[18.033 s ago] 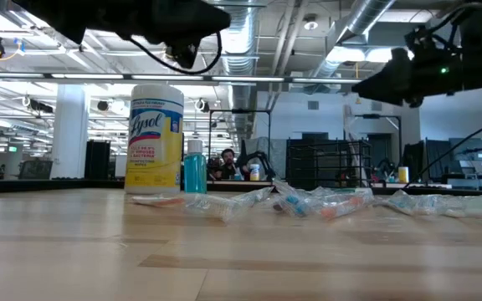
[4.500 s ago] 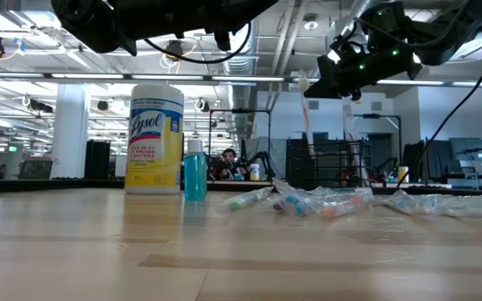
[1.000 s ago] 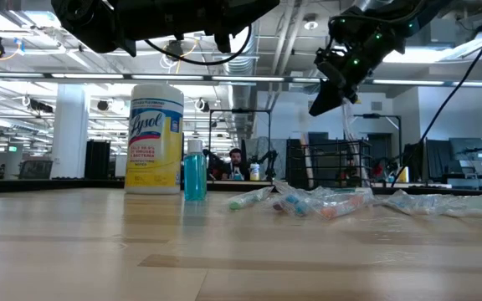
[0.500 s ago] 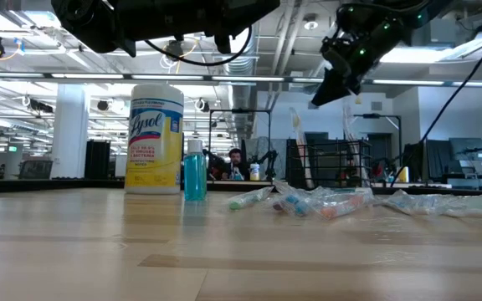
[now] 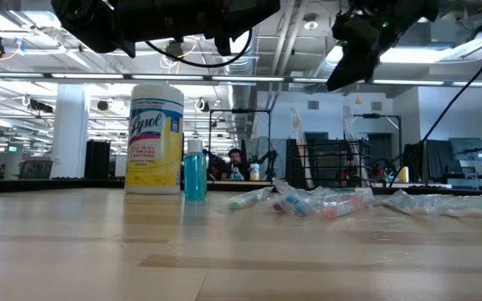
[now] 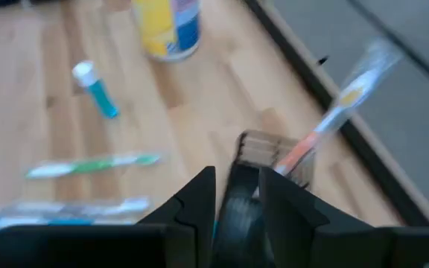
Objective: Pick & Place toothbrushing station
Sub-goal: Put the right green toothbrush into the black wire organizer
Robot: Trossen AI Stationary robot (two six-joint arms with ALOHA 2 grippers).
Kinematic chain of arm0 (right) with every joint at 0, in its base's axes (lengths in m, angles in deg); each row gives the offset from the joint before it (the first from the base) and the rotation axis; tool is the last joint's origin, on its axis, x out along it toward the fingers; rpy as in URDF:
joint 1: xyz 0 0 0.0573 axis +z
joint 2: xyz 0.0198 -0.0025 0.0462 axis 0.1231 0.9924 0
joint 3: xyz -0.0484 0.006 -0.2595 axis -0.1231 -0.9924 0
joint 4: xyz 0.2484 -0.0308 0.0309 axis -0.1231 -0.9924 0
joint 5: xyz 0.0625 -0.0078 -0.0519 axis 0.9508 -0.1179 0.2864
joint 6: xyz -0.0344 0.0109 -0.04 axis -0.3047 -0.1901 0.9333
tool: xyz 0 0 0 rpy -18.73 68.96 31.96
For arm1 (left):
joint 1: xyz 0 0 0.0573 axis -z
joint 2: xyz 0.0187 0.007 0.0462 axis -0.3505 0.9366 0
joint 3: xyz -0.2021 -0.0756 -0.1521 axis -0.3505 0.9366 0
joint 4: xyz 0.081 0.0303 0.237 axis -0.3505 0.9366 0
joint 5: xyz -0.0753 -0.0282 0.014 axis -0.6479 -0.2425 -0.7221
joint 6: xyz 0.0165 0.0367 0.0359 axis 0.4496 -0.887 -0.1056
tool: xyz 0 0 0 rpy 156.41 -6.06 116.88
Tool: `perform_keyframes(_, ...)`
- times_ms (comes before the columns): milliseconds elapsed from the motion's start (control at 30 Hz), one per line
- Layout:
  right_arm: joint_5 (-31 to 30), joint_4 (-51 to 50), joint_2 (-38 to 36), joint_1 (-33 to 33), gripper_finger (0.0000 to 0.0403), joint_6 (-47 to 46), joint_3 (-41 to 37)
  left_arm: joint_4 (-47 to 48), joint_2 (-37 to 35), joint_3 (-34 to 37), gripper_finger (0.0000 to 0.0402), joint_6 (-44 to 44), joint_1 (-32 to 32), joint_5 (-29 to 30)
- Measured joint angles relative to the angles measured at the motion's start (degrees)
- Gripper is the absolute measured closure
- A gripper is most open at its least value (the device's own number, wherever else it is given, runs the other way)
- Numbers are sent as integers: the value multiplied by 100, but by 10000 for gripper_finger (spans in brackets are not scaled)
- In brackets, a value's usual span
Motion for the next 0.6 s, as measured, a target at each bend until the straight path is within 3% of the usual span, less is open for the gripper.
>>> perform_keyframes(400,-8,-1831,5,1152,307,-728,-4,90,0,0,320,2,-1,0)
perform_keyframes(600,-19,-2281,60,1589,307,-1284,-1,109,0,0,320,9,-1,0)
